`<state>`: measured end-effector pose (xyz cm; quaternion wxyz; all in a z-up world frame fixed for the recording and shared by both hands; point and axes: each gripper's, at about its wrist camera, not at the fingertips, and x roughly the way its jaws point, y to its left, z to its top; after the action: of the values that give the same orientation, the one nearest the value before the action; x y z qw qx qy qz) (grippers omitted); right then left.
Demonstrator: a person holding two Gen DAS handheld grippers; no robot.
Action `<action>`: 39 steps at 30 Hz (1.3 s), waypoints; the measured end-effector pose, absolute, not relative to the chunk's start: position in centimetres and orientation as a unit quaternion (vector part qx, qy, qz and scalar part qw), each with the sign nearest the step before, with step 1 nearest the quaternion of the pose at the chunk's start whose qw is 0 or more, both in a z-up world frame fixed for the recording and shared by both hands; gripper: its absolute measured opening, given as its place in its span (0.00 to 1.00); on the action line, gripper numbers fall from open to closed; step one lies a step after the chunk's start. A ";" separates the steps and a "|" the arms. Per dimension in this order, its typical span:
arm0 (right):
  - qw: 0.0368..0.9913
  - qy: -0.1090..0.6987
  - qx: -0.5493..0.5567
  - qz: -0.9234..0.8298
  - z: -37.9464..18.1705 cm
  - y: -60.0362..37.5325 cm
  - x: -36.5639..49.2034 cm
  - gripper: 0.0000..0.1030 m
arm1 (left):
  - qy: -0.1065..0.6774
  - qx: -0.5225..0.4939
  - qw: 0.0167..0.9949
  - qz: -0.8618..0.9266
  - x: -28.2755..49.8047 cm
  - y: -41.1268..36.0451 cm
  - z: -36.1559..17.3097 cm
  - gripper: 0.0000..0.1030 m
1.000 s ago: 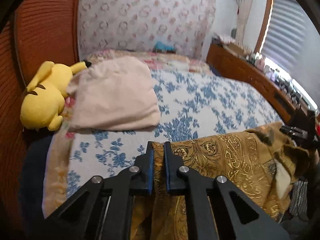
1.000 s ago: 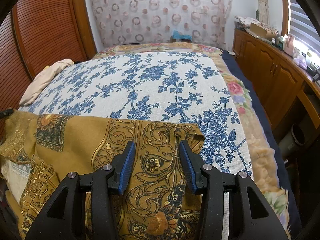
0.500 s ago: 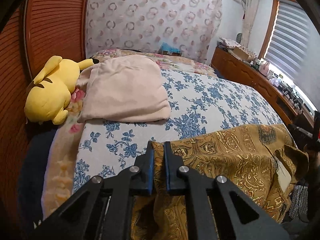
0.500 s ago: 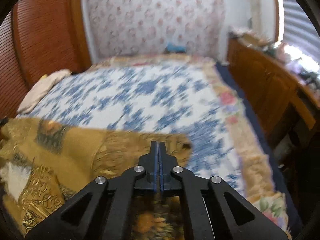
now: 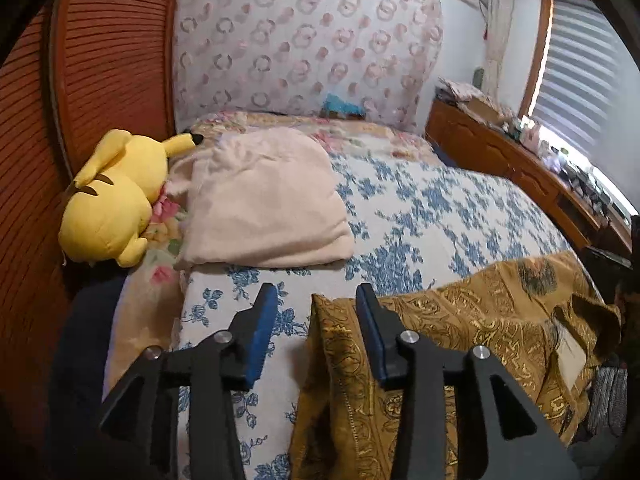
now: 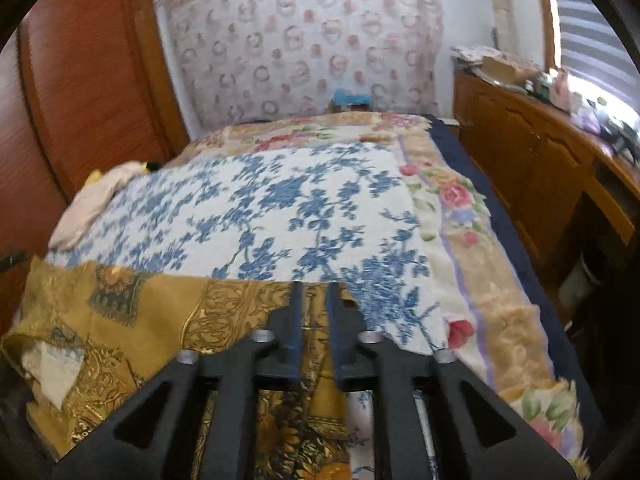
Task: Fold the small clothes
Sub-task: 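Grasp the shirt edge with both grippers and lift it high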
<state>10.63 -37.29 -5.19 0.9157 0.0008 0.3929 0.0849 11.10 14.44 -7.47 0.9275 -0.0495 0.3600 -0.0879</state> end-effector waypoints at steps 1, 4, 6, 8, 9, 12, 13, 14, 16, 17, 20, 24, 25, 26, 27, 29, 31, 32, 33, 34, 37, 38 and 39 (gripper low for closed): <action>0.913 0.399 -0.011 0.089 -5.5 -36.8 10.9 0.34 | 0.367 -0.043 0.925 -0.089 11.4 14.3 -7.8 0.45; 0.901 0.421 -0.038 0.098 -6.7 -36.0 11.9 0.42 | 0.397 -0.028 0.913 -0.091 12.7 13.9 -9.3 0.50; 0.894 0.435 -0.048 0.093 -7.7 -36.0 12.4 0.46 | 0.418 -0.023 0.904 -0.089 13.4 13.7 -10.5 0.50; 0.890 0.444 -0.044 0.092 -8.3 -36.4 12.9 0.53 | 0.429 -0.018 0.899 -0.089 13.5 13.5 -11.3 0.51; 0.889 0.447 -0.040 0.092 -8.5 -36.7 13.0 0.55 | 0.431 -0.015 0.898 -0.088 13.5 13.4 -11.5 0.51; 0.886 0.454 -0.026 0.095 -8.6 -37.3 13.2 0.61 | 0.427 -0.026 0.900 -0.088 13.5 13.6 -11.7 0.53; 0.885 0.455 -0.030 0.096 -8.7 -37.3 13.2 0.62 | 0.425 -0.028 0.901 -0.089 13.6 13.7 -11.8 0.54; 0.885 0.455 -0.032 0.096 -8.7 -37.2 13.2 0.63 | 0.422 -0.026 0.902 -0.088 13.5 13.6 -11.8 0.55; 0.884 0.456 -0.037 0.095 -8.7 -37.0 13.2 0.64 | 0.417 -0.010 0.905 -0.084 13.6 13.1 -11.9 0.55; 0.884 0.455 -0.038 0.096 -8.7 -36.9 13.1 0.64 | 0.417 -0.007 0.905 -0.082 13.6 12.9 -11.9 0.56; 0.884 0.455 -0.035 0.103 -8.7 -37.0 13.1 0.65 | 0.421 -0.006 0.903 -0.085 13.9 12.9 -11.8 0.55; 0.882 0.454 -0.037 0.121 -8.6 -36.6 12.8 0.51 | 0.419 -0.009 0.902 -0.104 13.7 12.7 -11.7 0.39; 0.881 0.455 -0.033 0.128 -8.5 -36.6 12.7 0.43 | 0.421 -0.013 0.901 -0.109 13.6 12.7 -11.6 0.31; 0.880 0.456 -0.031 0.132 -8.5 -36.5 12.7 0.36 | 0.423 -0.016 0.899 -0.112 13.6 12.6 -11.5 0.27; 0.879 0.456 -0.029 0.137 -8.4 -36.4 12.6 0.32 | 0.426 -0.019 0.897 -0.119 13.5 12.4 -11.5 0.18; 0.873 0.460 -0.018 0.159 -8.3 -36.3 12.3 0.08 | 0.424 -0.017 0.897 -0.123 13.1 12.0 -11.2 0.09; 0.877 0.454 -0.026 0.156 -8.1 -35.9 11.6 0.07 | 0.418 -0.015 0.900 -0.123 12.6 11.7 -10.8 0.03; 0.879 0.449 -0.028 0.157 -7.9 -35.7 11.1 0.06 | 0.412 -0.020 0.902 -0.124 12.2 11.6 -10.4 0.03; 0.884 0.440 -0.028 0.156 -7.5 -35.6 10.5 0.06 | 0.405 -0.026 0.905 -0.127 11.6 11.7 -9.8 0.03; 0.890 0.429 -0.026 0.155 -6.9 -35.5 9.7 0.06 | 0.392 -0.035 0.909 -0.133 10.8 11.7 -8.8 0.02; 0.906 0.394 -0.006 0.158 -4.7 -35.9 7.4 0.06 | 0.350 -0.052 0.923 -0.151 8.3 12.1 -5.5 0.02; 0.911 0.378 0.005 0.162 -3.4 -36.1 6.4 0.06 | 0.336 -0.052 0.927 -0.156 7.5 12.1 -4.2 0.02; 0.916 0.365 0.013 0.164 -2.4 -36.3 5.5 0.06 | 0.325 -0.052 0.931 -0.159 6.9 12.1 -3.1 0.02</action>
<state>5.47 -36.28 -2.37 0.9164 0.0126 0.3650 0.1635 6.86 12.11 -3.09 0.9310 -0.0521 0.3245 -0.1587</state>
